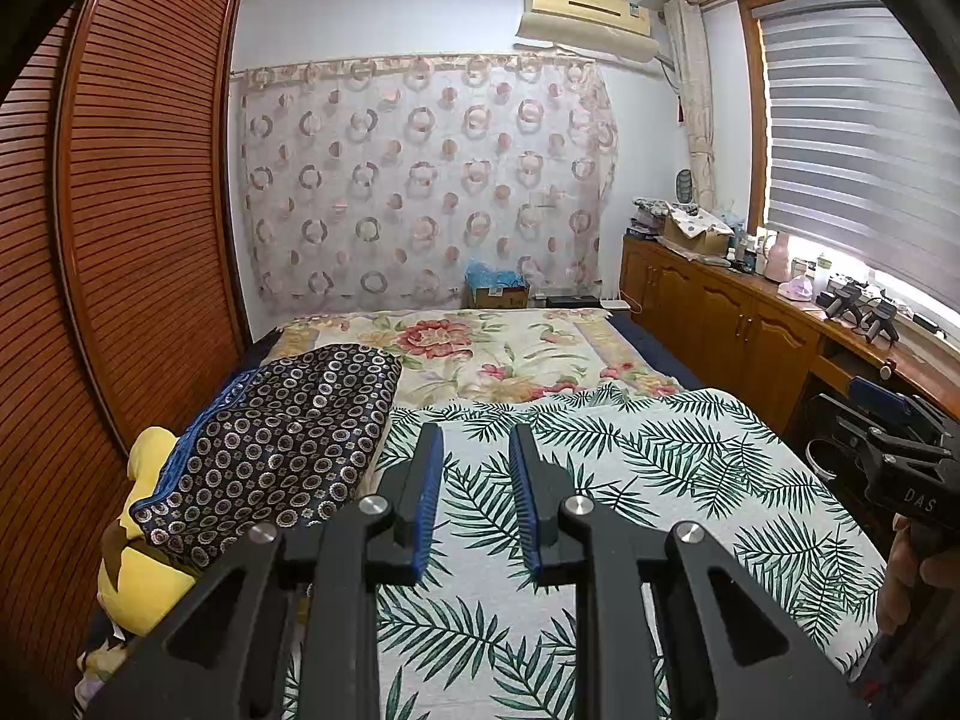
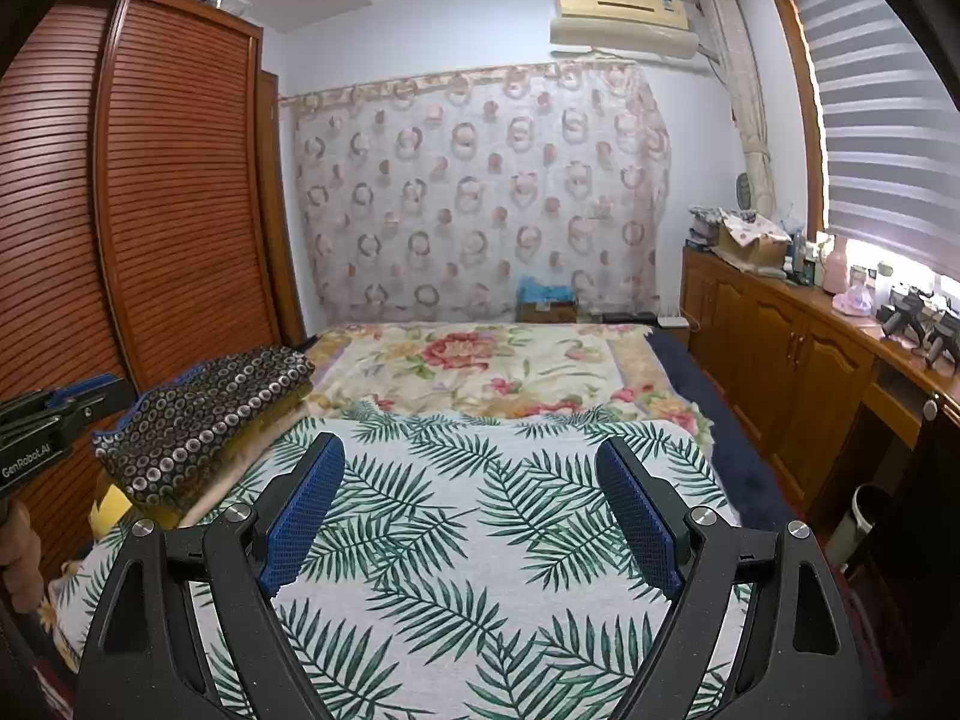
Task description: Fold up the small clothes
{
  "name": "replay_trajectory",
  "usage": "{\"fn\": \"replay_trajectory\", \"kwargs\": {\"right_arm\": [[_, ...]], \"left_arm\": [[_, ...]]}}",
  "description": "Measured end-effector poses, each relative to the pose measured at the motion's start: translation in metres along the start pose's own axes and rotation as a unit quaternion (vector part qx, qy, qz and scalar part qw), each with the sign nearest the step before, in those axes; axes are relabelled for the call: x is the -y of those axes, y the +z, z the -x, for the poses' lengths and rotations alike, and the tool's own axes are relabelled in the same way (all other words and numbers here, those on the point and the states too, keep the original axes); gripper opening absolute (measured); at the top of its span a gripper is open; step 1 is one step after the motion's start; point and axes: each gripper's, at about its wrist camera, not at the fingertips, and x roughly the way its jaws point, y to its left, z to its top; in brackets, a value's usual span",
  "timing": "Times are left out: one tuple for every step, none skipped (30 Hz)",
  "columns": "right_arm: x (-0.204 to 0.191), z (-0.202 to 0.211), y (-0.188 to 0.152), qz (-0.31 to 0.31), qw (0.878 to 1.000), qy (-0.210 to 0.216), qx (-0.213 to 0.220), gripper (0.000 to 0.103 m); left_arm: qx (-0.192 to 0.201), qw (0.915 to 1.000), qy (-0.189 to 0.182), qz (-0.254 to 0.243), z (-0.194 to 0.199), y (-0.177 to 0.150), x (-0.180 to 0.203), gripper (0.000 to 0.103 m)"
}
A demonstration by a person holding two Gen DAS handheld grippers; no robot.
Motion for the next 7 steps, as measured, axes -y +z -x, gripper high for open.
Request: {"fn": "replay_trajectory", "kwargs": {"right_arm": [[0.0,0.0002,0.0,-0.001,1.0,0.0,0.0,0.088],[0.0001,0.0001,0.0,-0.001,1.0,0.001,-0.001,0.088],[0.0001,0.0001,-0.0001,0.0,1.0,0.001,0.0,0.088],[0.0002,0.0,-0.0001,0.0,1.0,0.0,0.0,0.088],[0.0002,0.0,-0.0001,0.0,1.0,0.001,0.0,0.088],[0.0002,-0.0001,-0.0001,0.0,1.0,0.001,0.0,0.088],[0.0001,0.0004,-0.0001,-0.001,1.0,0.001,0.0,0.088]], "left_arm": [[0.0,1.0,0.0,0.0,0.0,-0.0001,0.0011,0.021],[0.0,1.0,0.0,0.0,0.0,-0.0003,0.0018,0.021],[0.0,1.0,0.0,0.0,-0.0001,-0.0002,0.0016,0.021],[0.0,1.0,0.0,0.0,0.0,-0.0004,0.0018,0.021],[0.0,1.0,-0.001,0.001,0.0,-0.0003,0.0007,0.021],[0.0,1.0,-0.001,0.001,0.0,-0.0004,0.0017,0.021],[0.0,1.0,-0.001,0.001,0.0,-0.0004,0.0016,0.021]]}}
